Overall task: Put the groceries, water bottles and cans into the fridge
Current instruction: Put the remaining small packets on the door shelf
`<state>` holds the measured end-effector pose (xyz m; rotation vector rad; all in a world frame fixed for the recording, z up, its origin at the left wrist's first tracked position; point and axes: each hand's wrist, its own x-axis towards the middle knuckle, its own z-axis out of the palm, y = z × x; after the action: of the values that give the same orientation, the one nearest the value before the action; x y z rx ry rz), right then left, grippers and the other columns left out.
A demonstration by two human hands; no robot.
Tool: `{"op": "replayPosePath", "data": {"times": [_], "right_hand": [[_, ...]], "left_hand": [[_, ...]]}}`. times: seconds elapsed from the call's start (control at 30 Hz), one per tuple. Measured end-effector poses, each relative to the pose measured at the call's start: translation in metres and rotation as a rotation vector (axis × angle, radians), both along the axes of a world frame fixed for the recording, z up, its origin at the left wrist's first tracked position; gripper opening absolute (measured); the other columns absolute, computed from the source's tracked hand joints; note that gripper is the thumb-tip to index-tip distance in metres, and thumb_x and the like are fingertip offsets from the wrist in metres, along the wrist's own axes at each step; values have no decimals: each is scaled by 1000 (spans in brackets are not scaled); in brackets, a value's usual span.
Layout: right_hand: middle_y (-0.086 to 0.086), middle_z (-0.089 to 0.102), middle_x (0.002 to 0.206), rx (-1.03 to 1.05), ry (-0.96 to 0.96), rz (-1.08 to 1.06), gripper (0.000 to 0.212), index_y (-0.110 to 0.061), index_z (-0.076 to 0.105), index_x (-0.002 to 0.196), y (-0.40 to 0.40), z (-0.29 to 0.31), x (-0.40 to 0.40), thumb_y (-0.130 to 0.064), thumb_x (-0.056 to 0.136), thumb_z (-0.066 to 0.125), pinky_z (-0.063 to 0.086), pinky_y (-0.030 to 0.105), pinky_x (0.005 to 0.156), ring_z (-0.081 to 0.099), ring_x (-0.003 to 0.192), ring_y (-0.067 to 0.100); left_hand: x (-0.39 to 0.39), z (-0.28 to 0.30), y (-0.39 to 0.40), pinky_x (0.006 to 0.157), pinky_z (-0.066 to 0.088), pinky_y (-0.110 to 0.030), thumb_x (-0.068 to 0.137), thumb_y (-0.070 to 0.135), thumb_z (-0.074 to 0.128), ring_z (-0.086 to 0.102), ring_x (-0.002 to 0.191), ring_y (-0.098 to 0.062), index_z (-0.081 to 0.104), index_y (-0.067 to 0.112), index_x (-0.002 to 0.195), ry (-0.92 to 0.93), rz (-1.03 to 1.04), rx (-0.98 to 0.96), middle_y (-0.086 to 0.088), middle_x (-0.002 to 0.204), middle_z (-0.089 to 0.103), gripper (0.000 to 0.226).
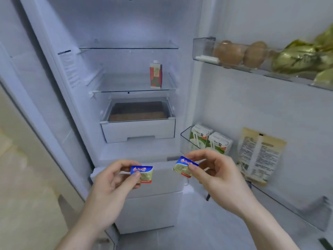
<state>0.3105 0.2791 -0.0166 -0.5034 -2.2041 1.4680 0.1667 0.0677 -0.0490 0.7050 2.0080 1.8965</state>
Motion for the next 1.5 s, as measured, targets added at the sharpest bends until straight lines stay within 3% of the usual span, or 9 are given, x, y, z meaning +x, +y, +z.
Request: {"op": "replayPosePath", "data": {"times": [0.07,0.17,0.37,0.5,0.57,0.77,0.97,1.13,1.5], "right_hand": [[-14,76,96,35,4,-85,23,-40,75,98,8,7,9,-17,94,72,51,28,62,65,71,7],[-12,76,92,46,-3,-196,27,-41,75,98,23,16,27,-15,94,71,47,21,57,66,70,8],[-11,76,91,84,-23,-387,33,-44,76,95,54,28,60,-12,93,71,56,33,56,71,69,19],[-17,76,93,163,-61,-447,34,-46,75,92,82,28,78,-12,91,73,50,20,61,66,71,10],[-16,76,90,178,-89,-456,34,-47,75,91,95,28,84,-12,91,73,46,14,56,64,66,8],[-20,73,82,198,-308,-399,27,-47,74,89,122,20,94,-20,88,73,51,25,56,61,57,5],[-29,69,84,226,-543,-298,23,-38,73,87,135,2,96,-16,91,69,45,16,52,60,58,1],[-34,68,88,237,-651,-224,18,-37,71,89,142,-8,93,-20,91,69,45,12,54,61,63,-1],[-14,75,92,103,-649,-170,27,-32,73,89,145,-23,87,-6,83,74,62,31,67,72,66,12]], "left_hand": [[-10,6,20,75,60,-32,86,15,76,73,86,-28,74,29,94,10,-90,5,-6,96,77,15],[-15,13,51,75,58,-43,80,28,71,70,86,-32,73,32,93,37,-194,8,-4,94,77,15],[-10,31,115,68,54,-32,91,17,73,68,78,-12,73,25,95,189,-370,-20,3,92,77,9],[0,41,156,69,54,-45,92,35,71,65,80,-36,69,35,104,311,-454,-73,9,98,76,11],[4,42,175,70,53,-44,92,39,67,66,79,-34,66,37,106,368,-476,-95,12,98,76,14],[18,34,220,68,47,-26,94,25,67,67,79,-11,64,32,90,515,-521,-191,18,87,73,9],[25,33,245,72,53,-32,91,22,68,64,74,-8,64,27,89,603,-597,-322,12,78,69,7],[24,40,258,63,43,-18,90,17,60,58,69,1,62,31,101,765,-706,-422,15,93,70,18],[37,48,276,77,46,-26,87,24,56,61,93,-13,67,31,103,1161,-700,-744,9,96,68,21]]}}
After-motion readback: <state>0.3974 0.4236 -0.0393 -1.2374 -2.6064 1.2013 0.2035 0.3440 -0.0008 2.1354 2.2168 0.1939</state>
